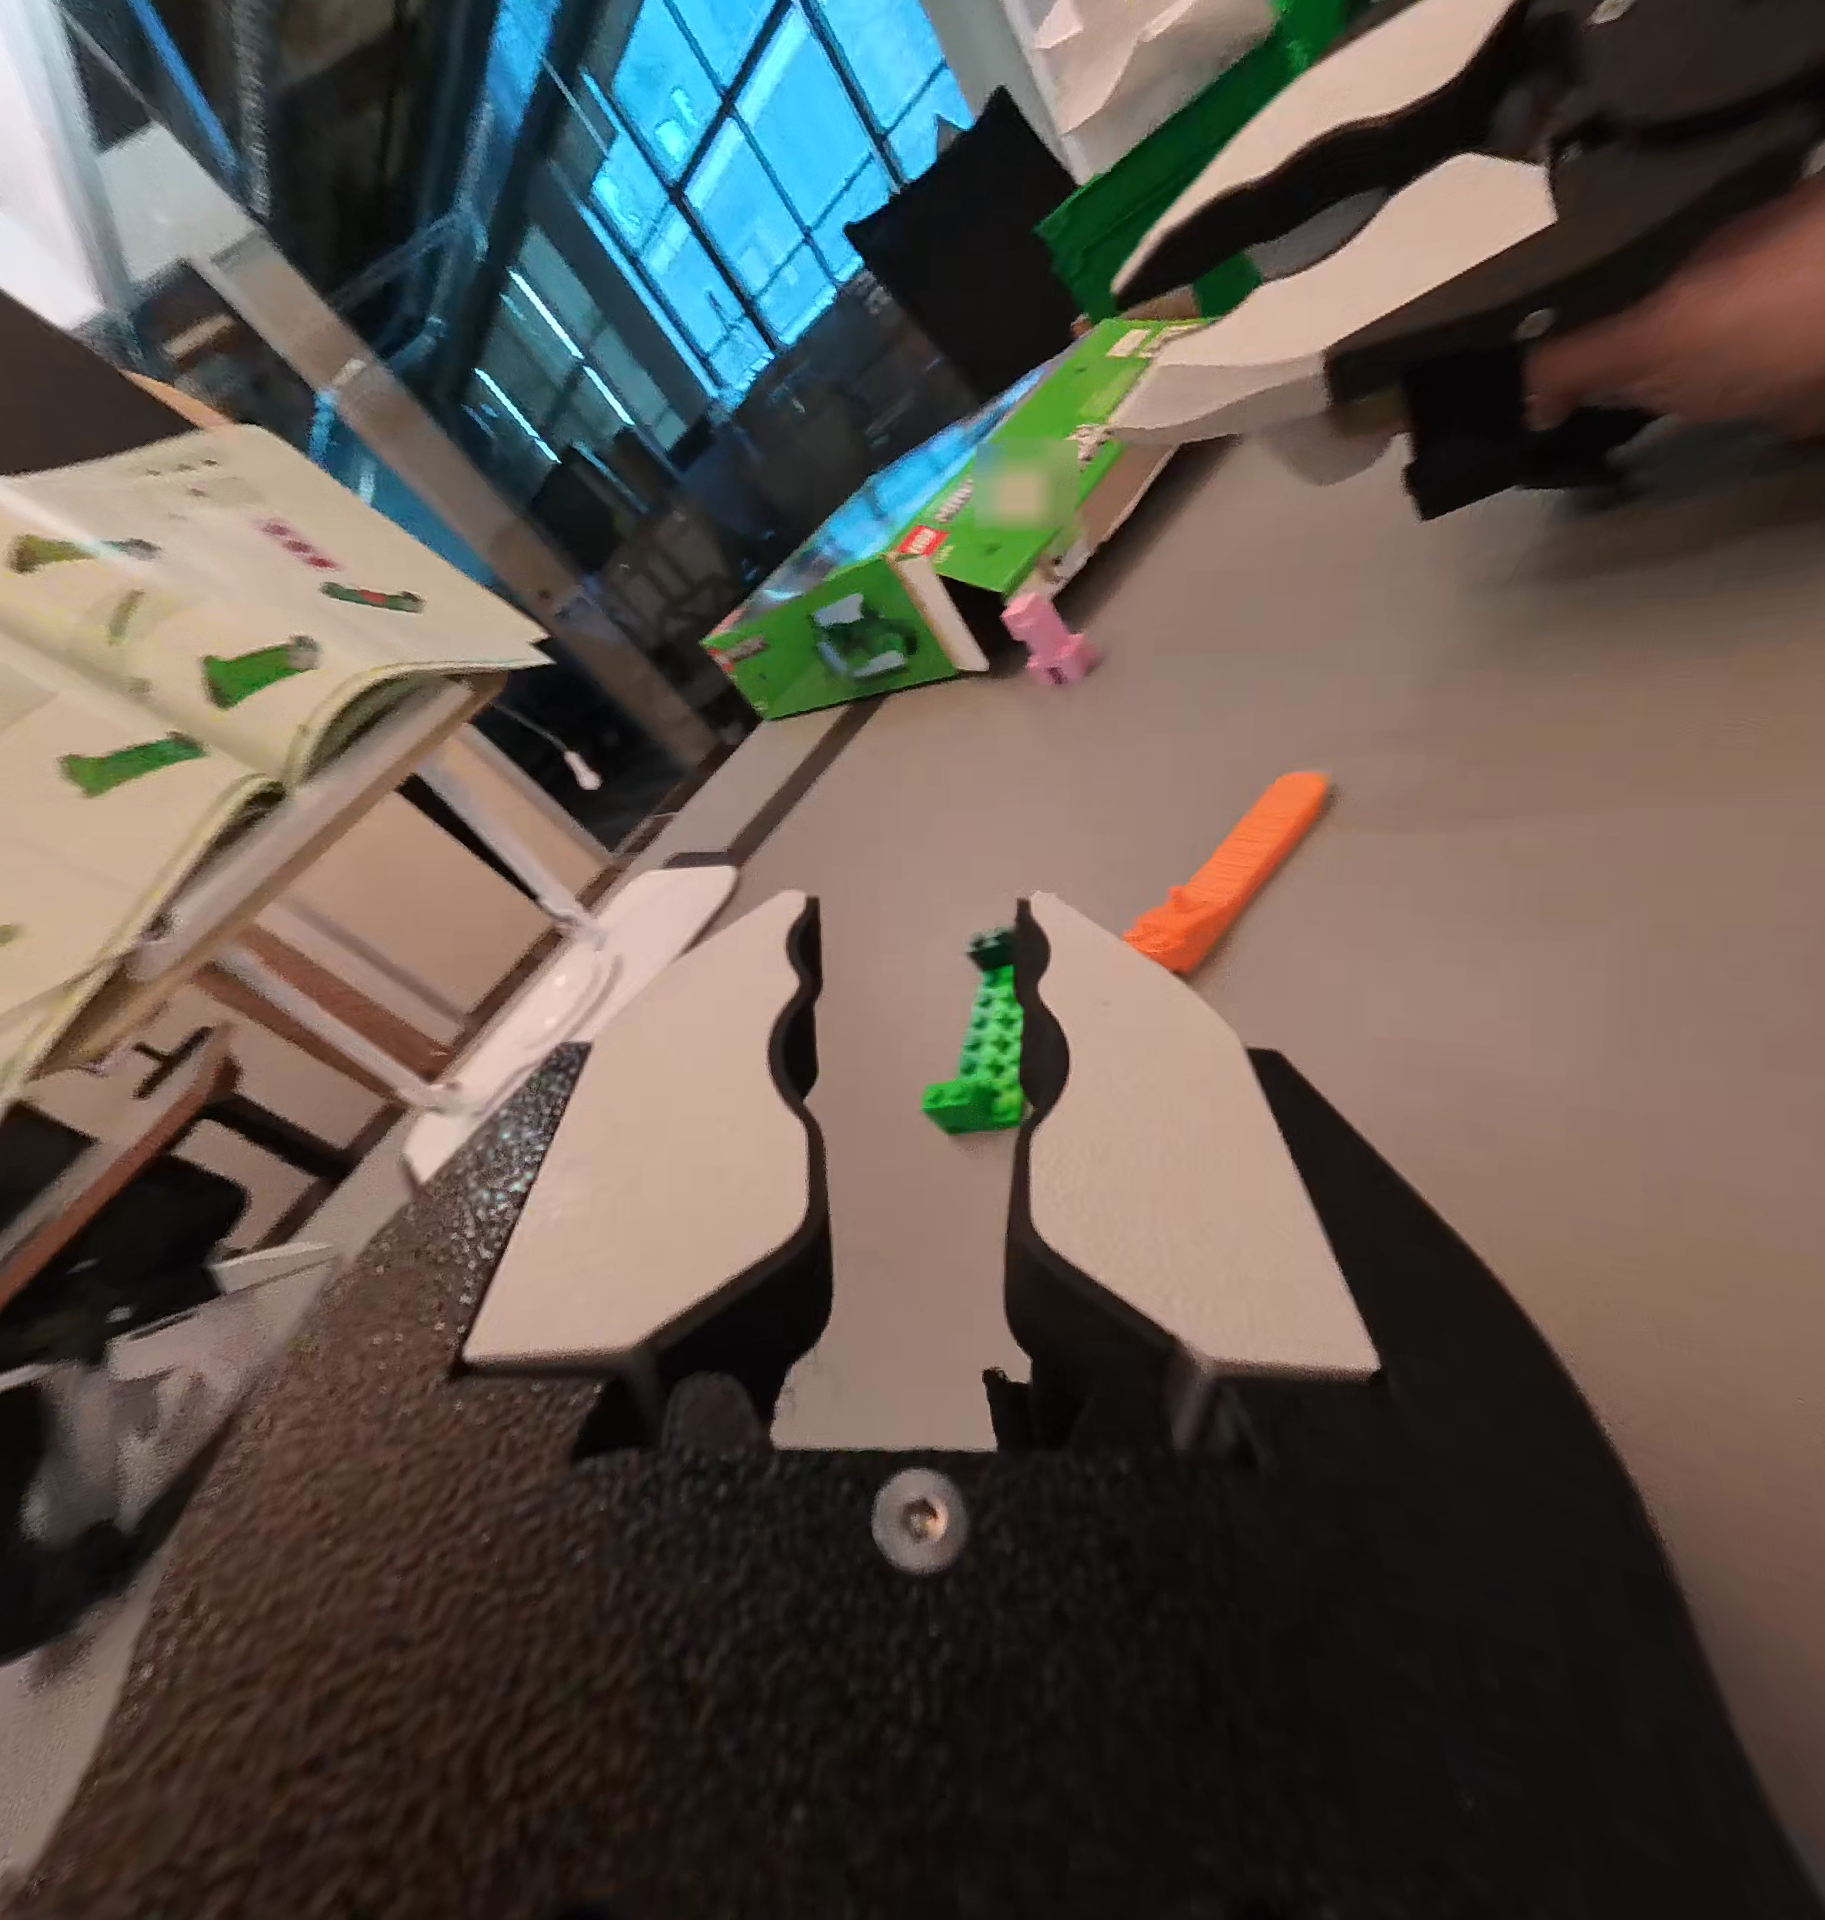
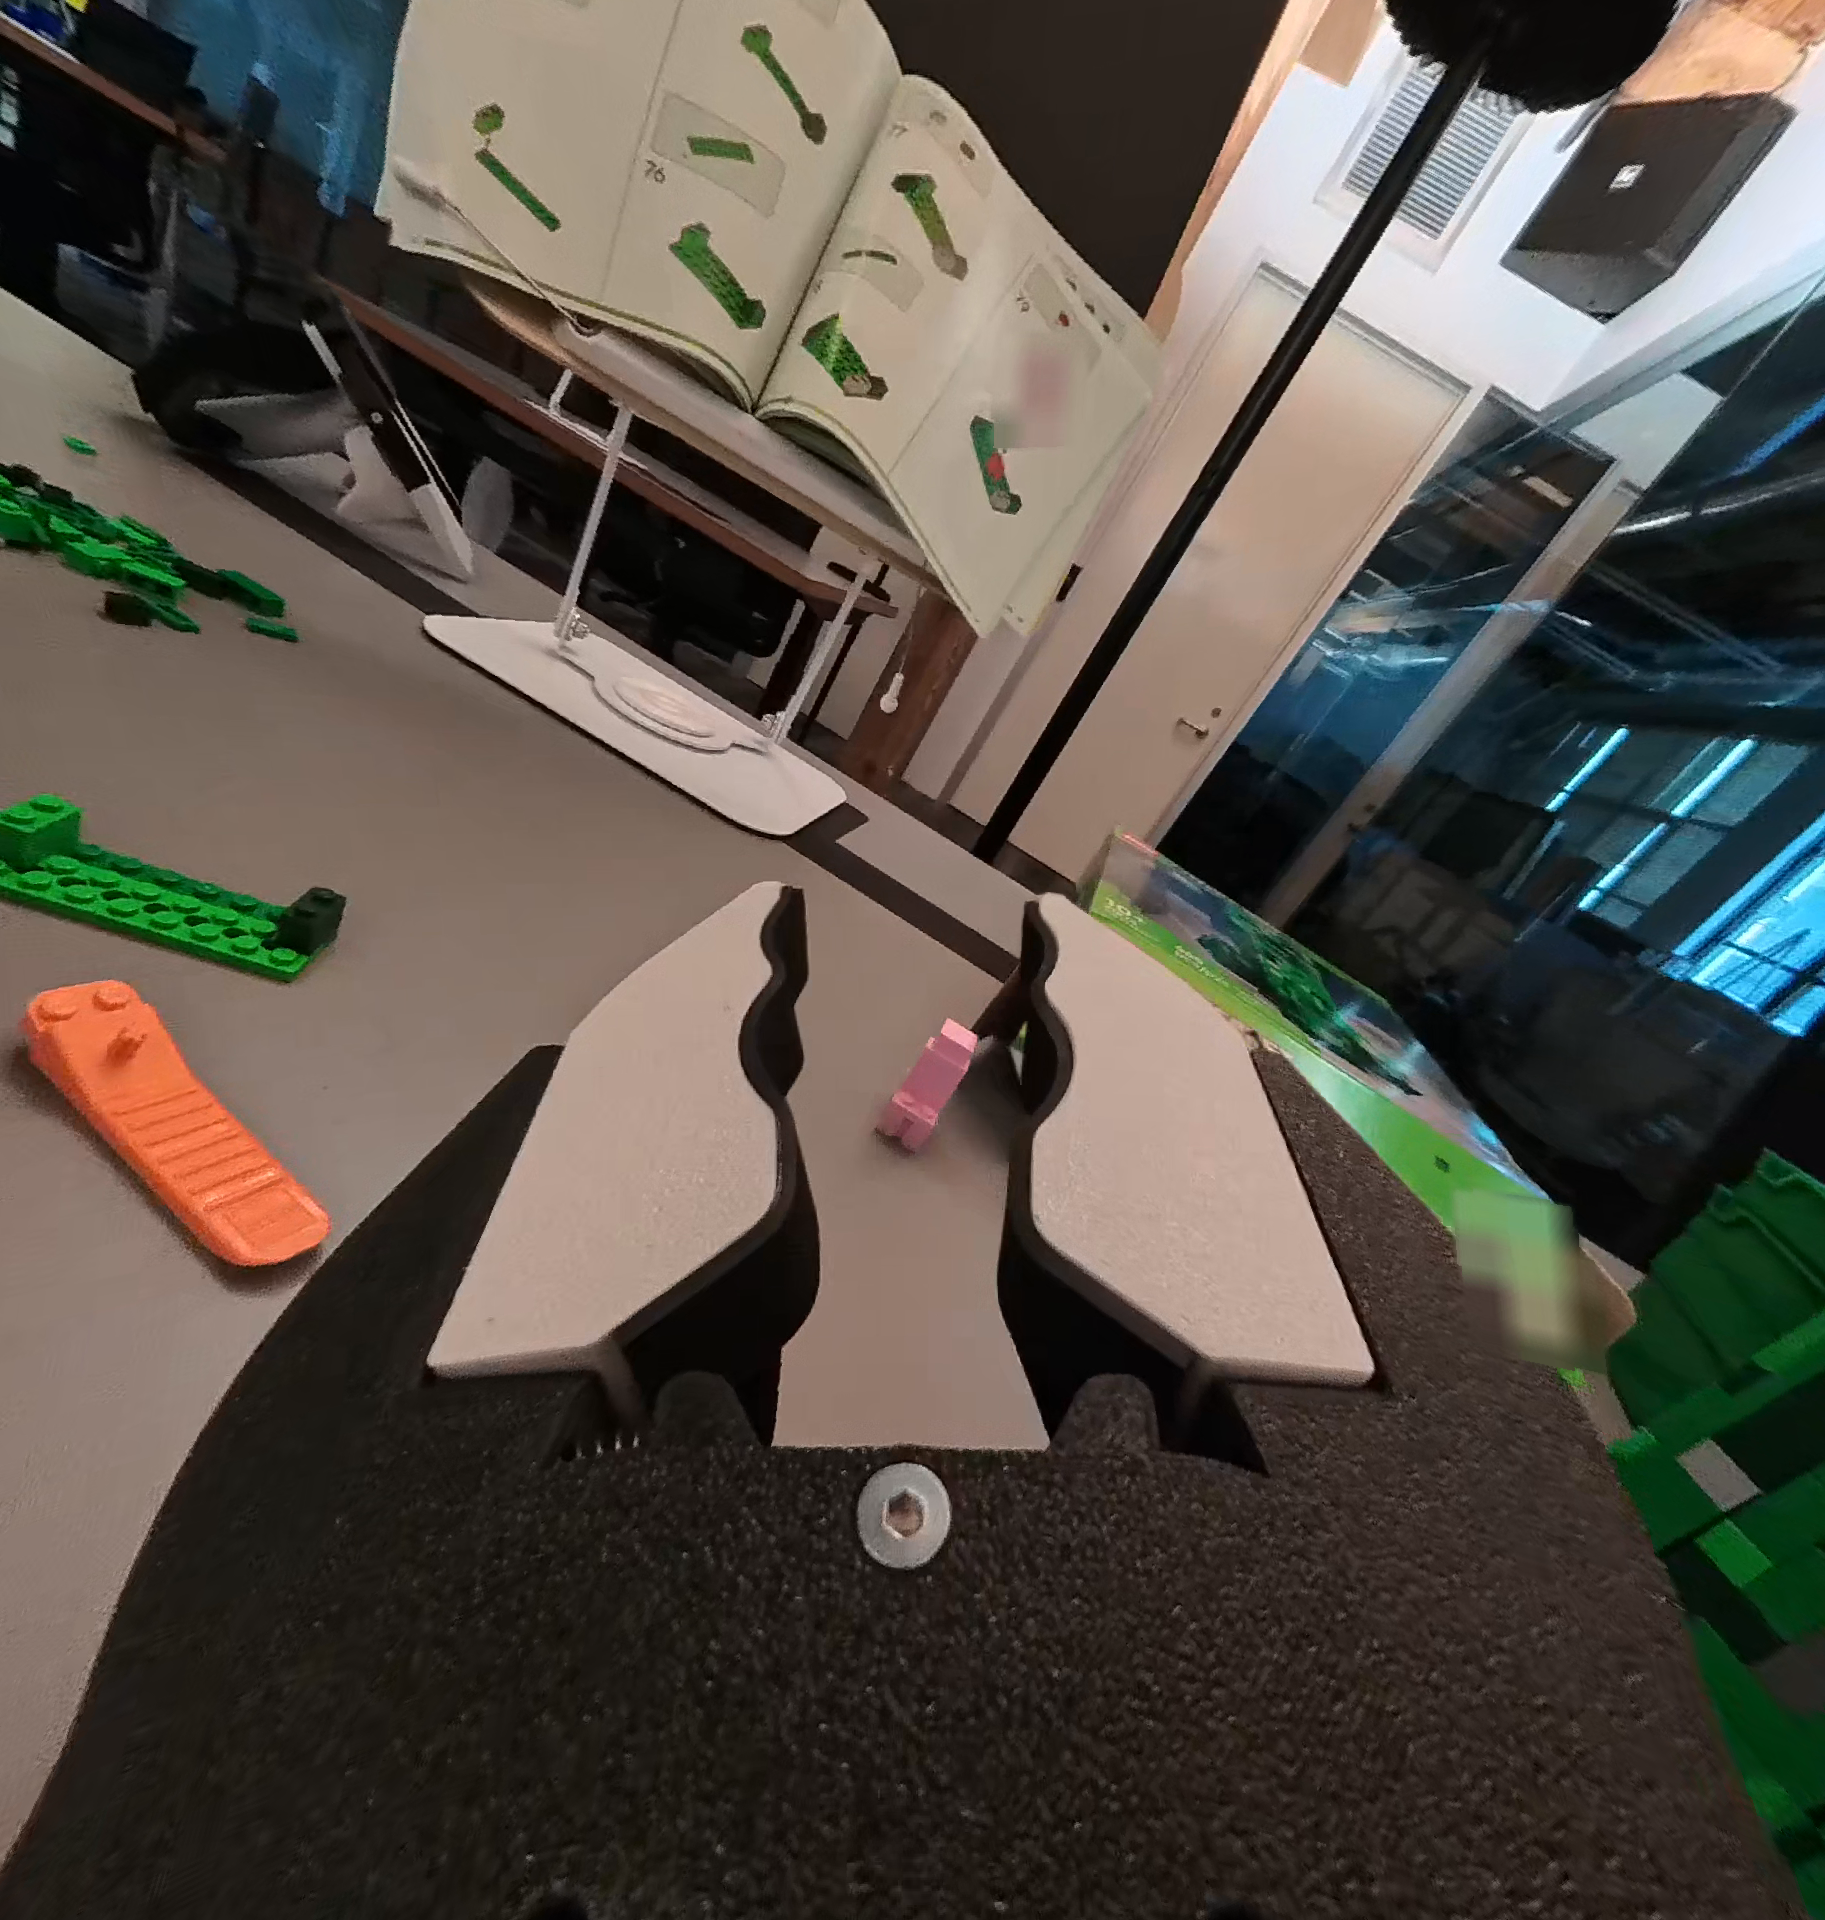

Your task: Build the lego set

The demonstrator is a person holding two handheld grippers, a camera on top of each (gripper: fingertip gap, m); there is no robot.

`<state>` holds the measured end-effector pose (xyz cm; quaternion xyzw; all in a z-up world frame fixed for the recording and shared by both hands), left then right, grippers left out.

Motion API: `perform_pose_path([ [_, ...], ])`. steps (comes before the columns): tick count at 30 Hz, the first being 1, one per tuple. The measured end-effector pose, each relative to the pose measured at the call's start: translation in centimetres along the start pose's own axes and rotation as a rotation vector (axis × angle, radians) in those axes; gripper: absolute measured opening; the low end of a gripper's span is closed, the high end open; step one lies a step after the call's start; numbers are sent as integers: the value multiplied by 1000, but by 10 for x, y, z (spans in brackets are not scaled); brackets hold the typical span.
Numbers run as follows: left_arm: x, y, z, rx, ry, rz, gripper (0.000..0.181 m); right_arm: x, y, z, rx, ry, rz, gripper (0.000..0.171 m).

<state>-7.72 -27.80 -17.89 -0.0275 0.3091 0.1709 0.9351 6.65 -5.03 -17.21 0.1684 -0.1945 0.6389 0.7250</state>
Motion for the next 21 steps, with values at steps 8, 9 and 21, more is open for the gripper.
perform_pose_path([
  [8, 5, -3, 3, -1, -105, -59, 36, -1, -10, 2, 4, 105, -69, 27],
  [9, 2, -2, 1, -7, -138, -57, 36, -1, -12, 2, 2, 129, -80, 26],
  [21, -13, -1, -3, 25, -351, -50, 20, -6, -28, 7, 214, 409, 37, 0],
])
Point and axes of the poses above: each gripper's, where its closed fingertips meet, y out along the fingers, z out of its top, x = y × z across the jaws, the point moved 10 cm from there along -y, back along the fingers, and after that the axes turned 13 degrees about z, right-handed, at the moved point
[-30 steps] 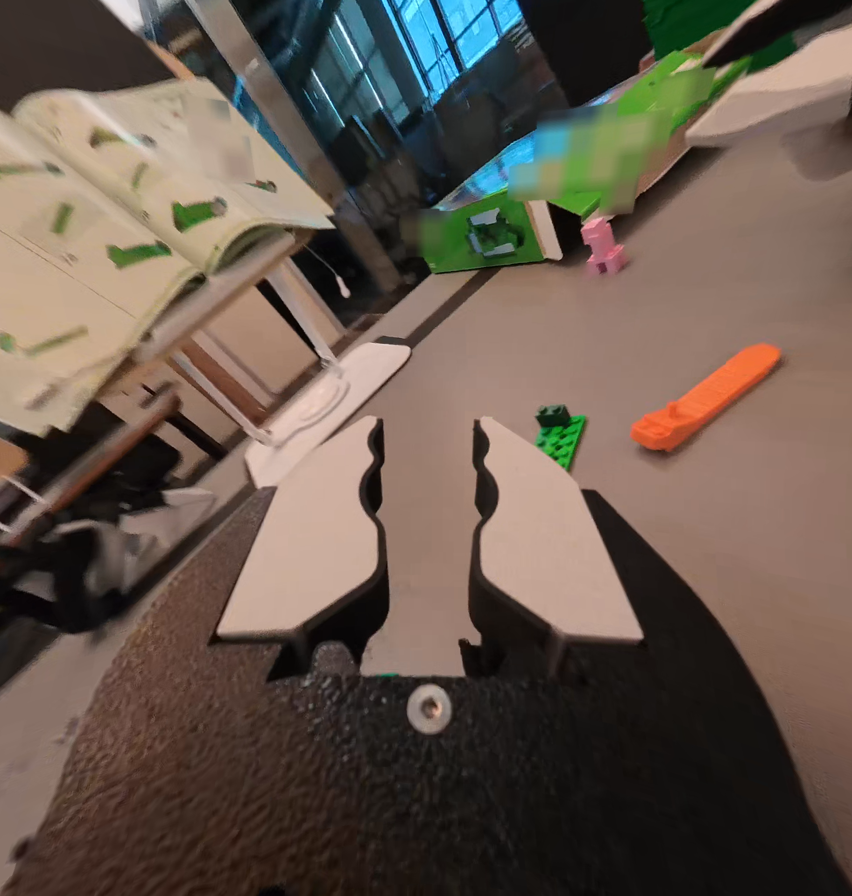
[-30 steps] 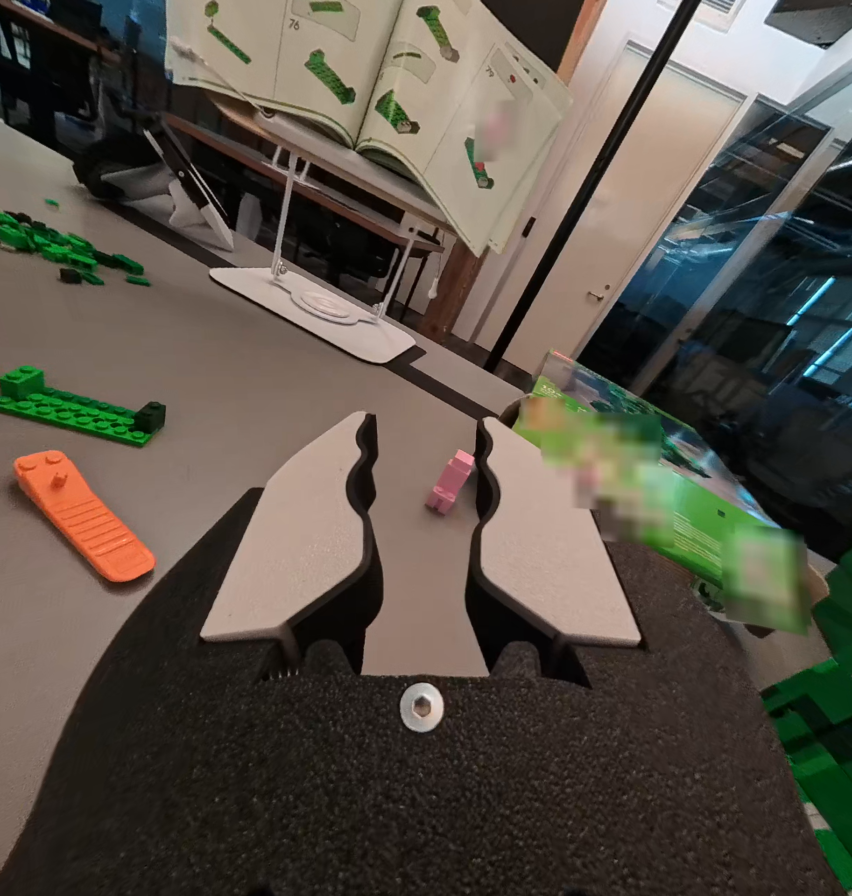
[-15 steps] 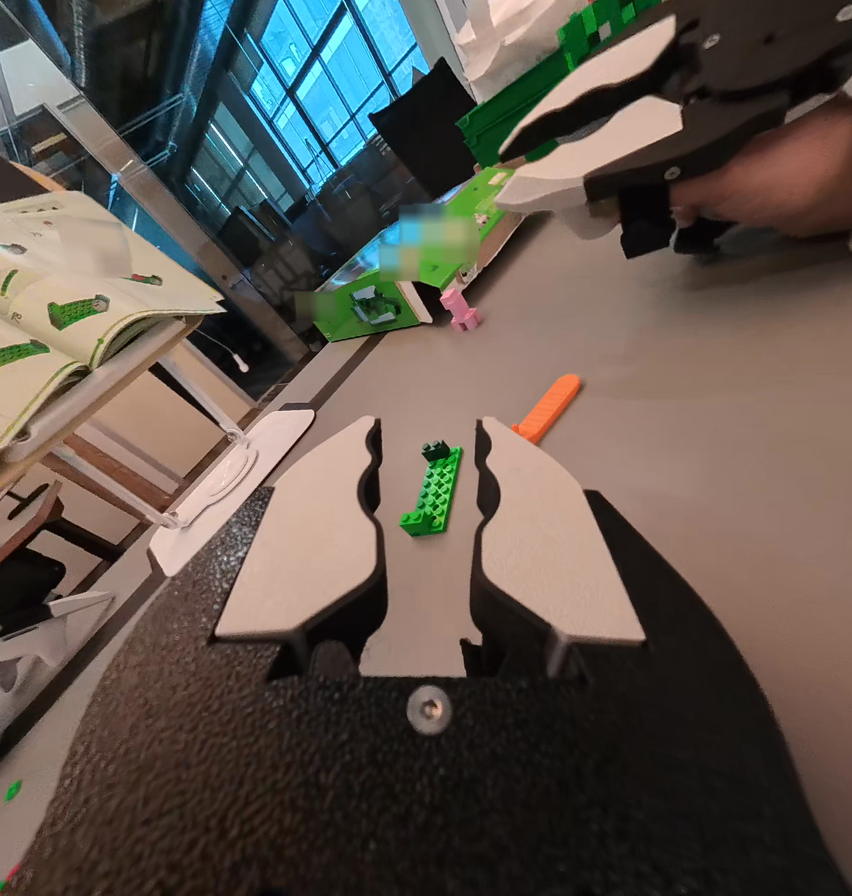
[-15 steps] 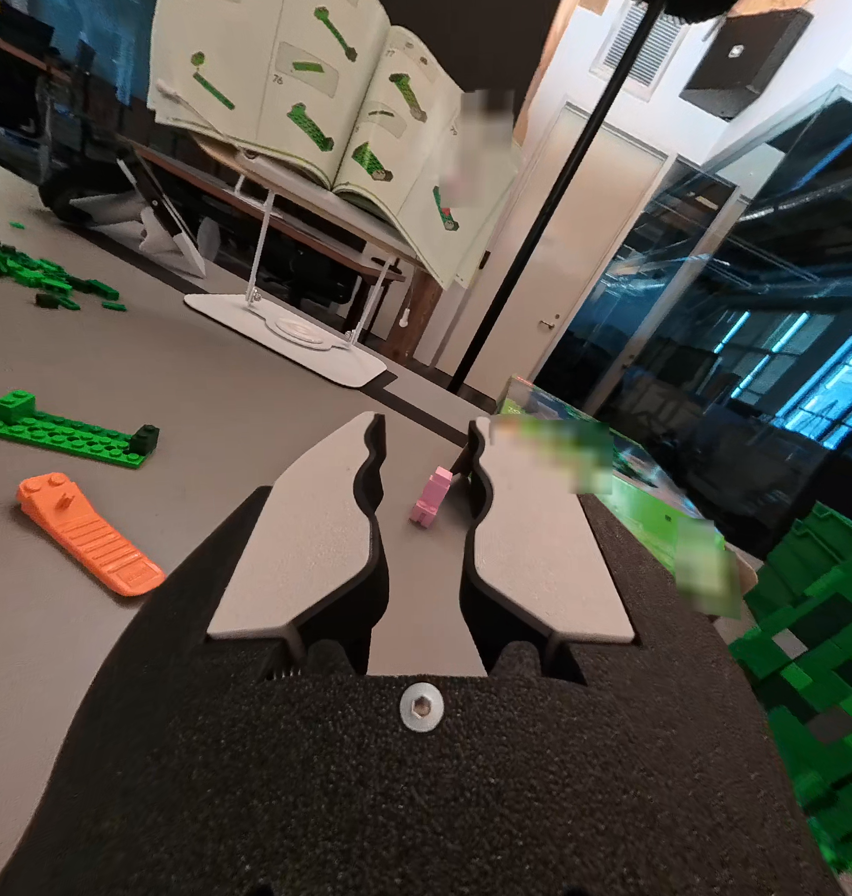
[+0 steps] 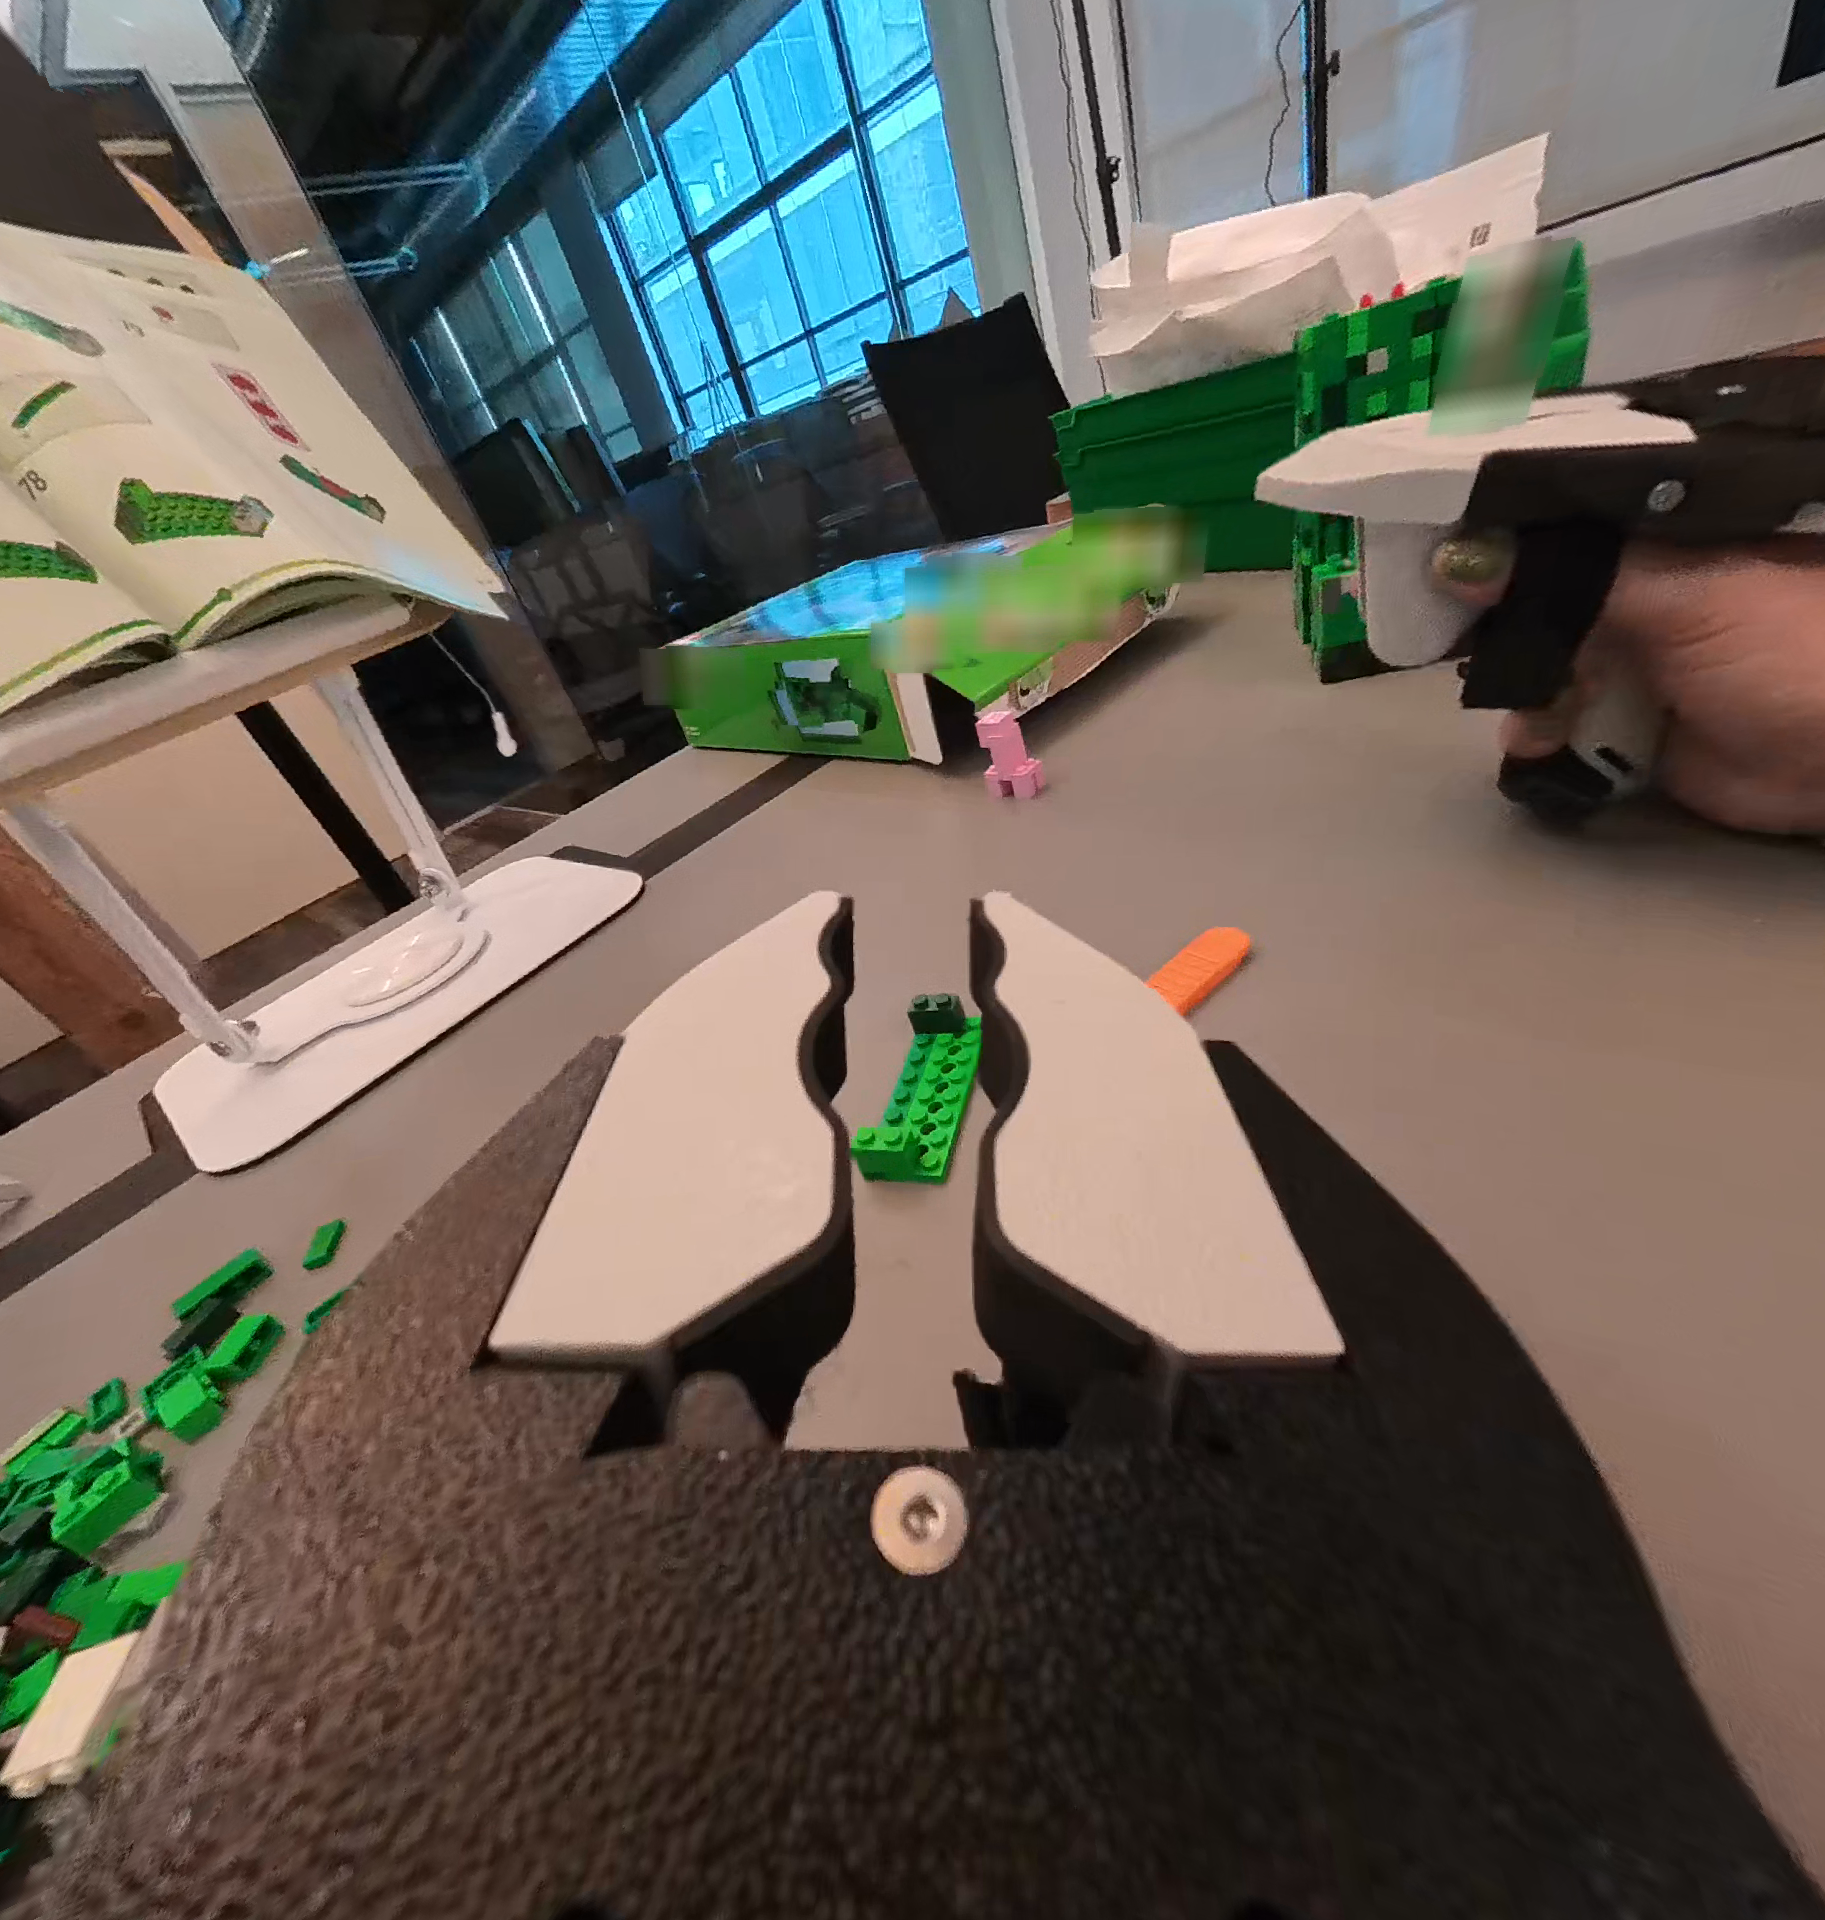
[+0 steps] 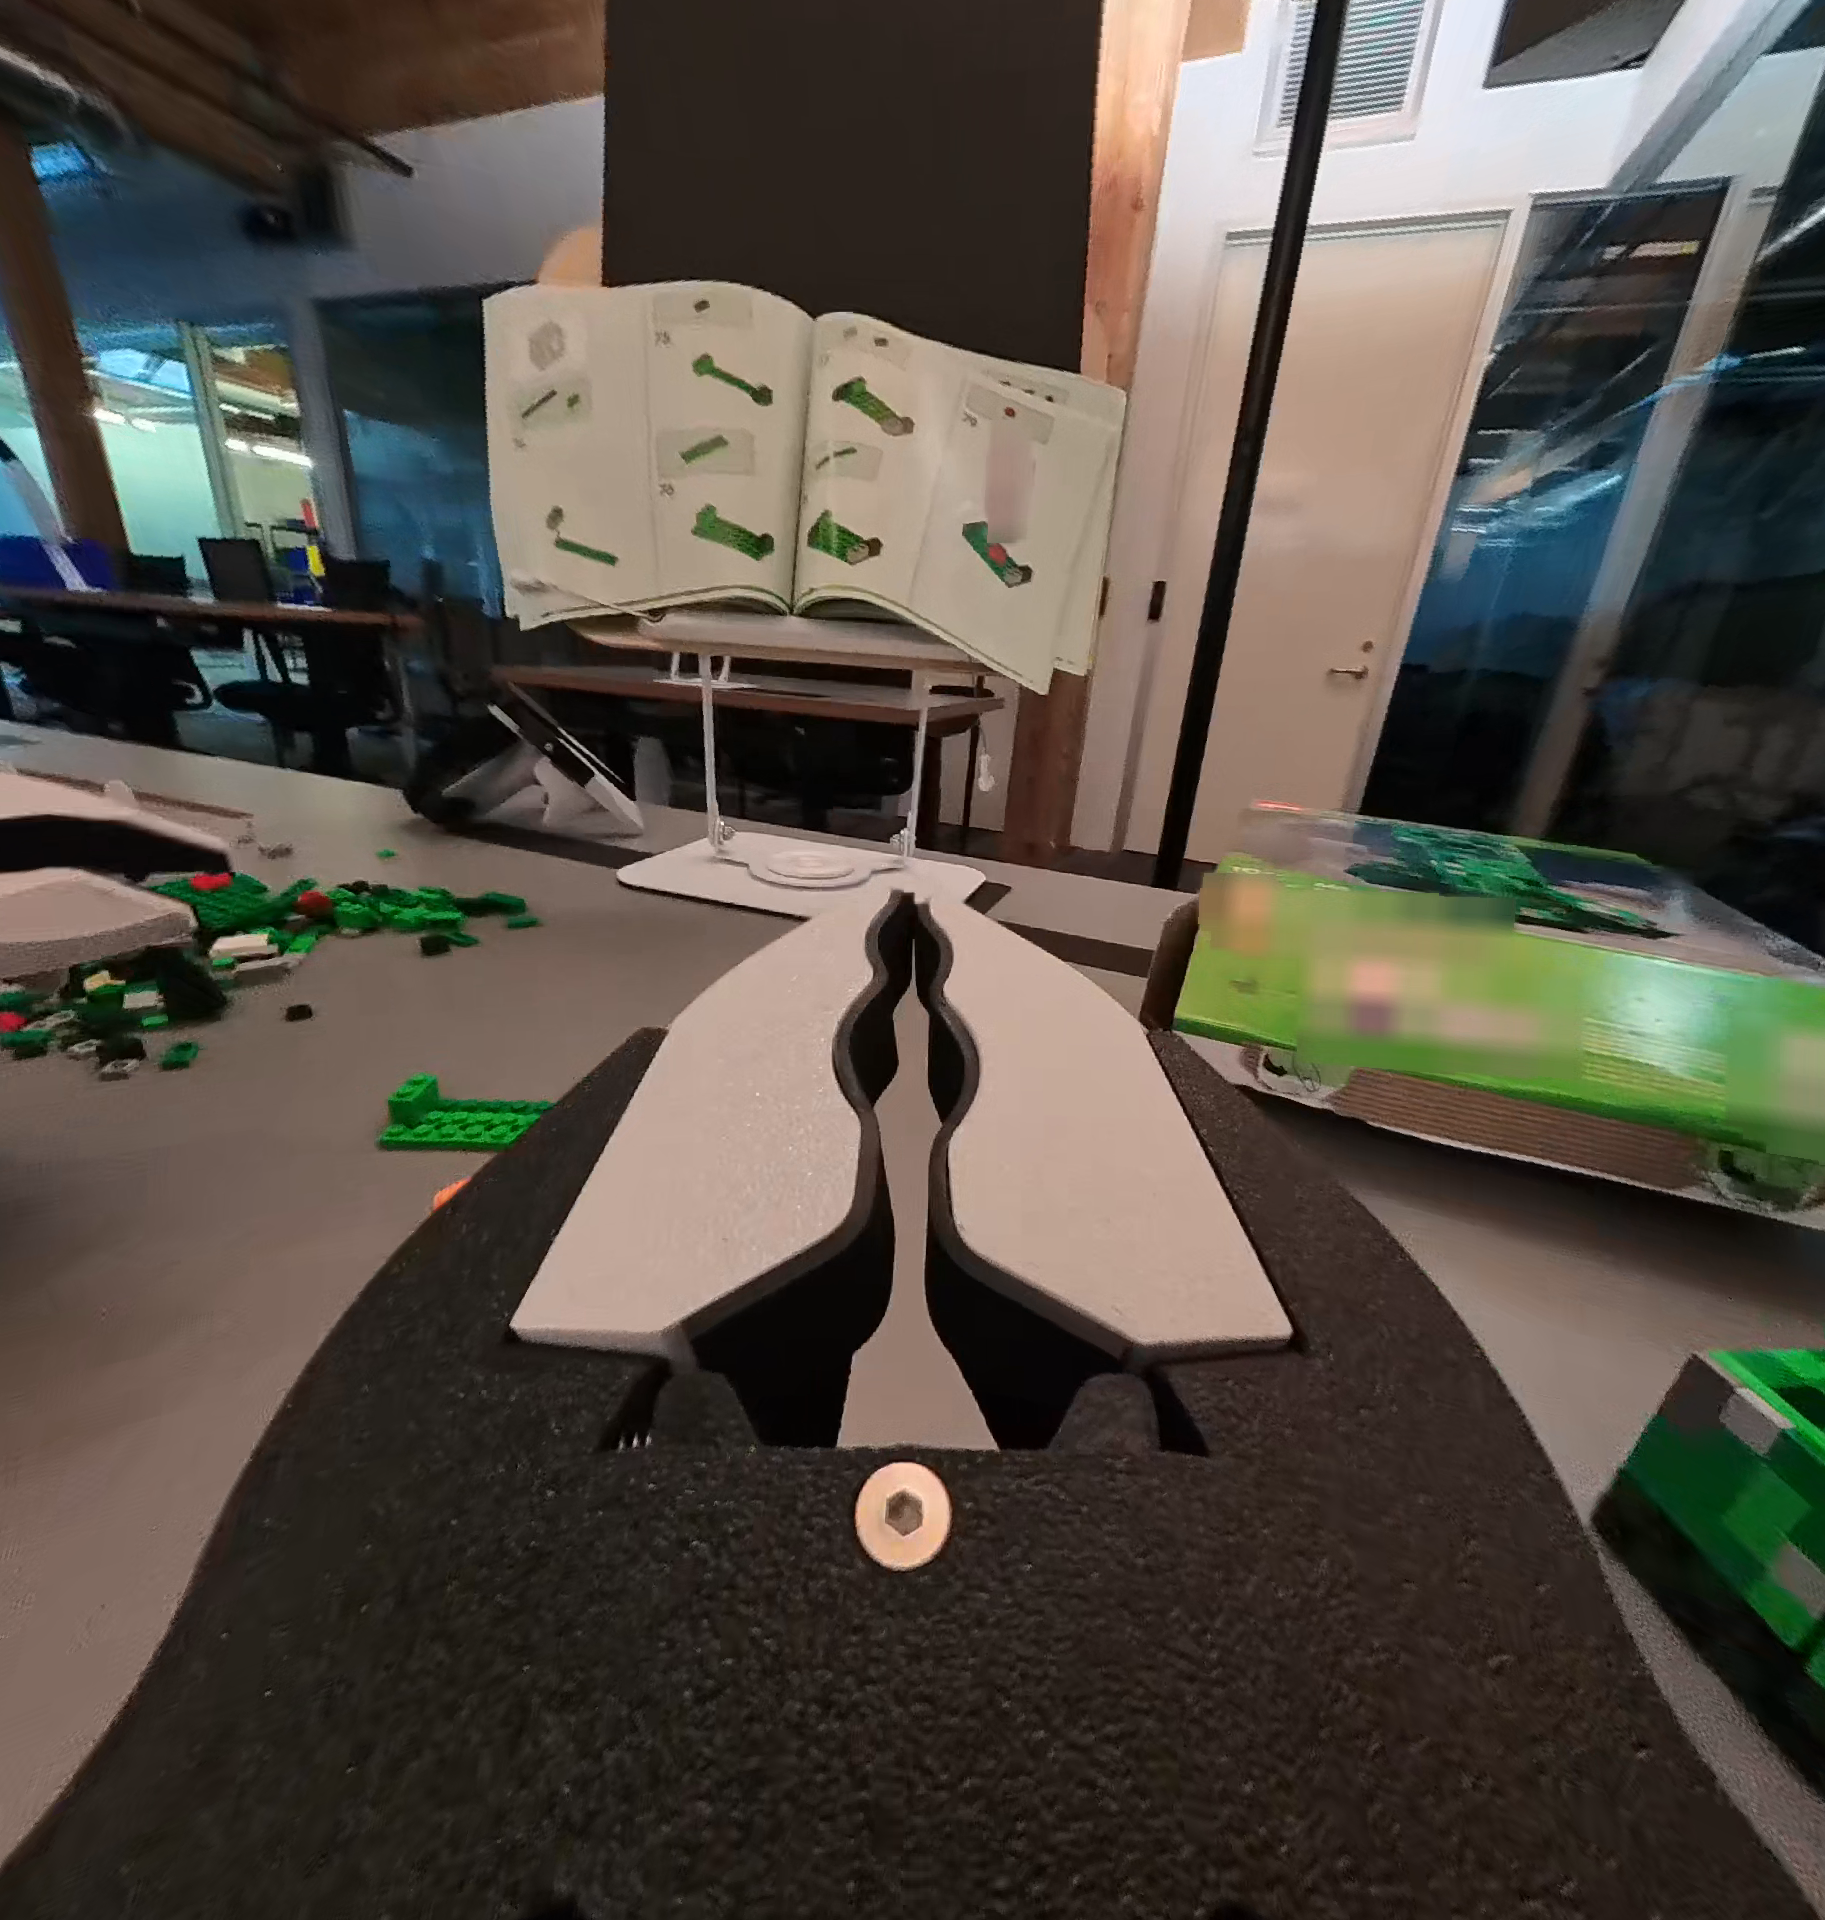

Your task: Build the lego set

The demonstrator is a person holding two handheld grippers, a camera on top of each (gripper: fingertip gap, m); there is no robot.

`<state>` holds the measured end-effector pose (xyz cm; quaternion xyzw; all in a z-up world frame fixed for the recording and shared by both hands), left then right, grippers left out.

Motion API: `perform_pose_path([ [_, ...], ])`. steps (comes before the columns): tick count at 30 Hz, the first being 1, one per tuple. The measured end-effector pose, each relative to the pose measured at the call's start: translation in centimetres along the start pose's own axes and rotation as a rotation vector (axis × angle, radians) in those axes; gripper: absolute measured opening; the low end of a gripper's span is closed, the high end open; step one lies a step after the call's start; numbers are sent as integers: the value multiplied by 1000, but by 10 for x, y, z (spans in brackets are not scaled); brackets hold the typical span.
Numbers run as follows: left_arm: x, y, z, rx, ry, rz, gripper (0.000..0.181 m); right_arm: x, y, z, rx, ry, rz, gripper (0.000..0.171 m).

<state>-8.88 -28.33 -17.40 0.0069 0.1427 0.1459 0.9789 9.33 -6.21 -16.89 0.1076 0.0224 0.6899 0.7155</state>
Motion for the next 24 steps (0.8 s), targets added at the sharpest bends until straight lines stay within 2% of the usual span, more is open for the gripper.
perform_pose_path([
  [4, 4, -1, 0, 5, 35, -9, 10, 1, 2, -1, -16, -16, -25, 0],
  [7, 4, -3, 1, 7, 51, 0, 0, 3, 8, -4, -54, -116, -38, 0],
  [13, -2, -7, 4, 29, 24, 2, 0, -7, 17, -7, -179, -286, -66, 0],
  [22, -4, -7, 3, 63, 26, 28, 0, -2, 9, -3, -112, -253, -124, 0],
  [24, -3, -8, 4, 76, 34, 33, 7, -3, 9, -3, -113, -260, -119, 0],
])
Point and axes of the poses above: each gripper's, where its closed fingertips meet, y out along the fingers, z out of its top, x = y × z across the jaws, the point moved 10 cm from there along -y, back along the fingers, and after that the axes turned 13 degrees about z, right-handed, at the moved point
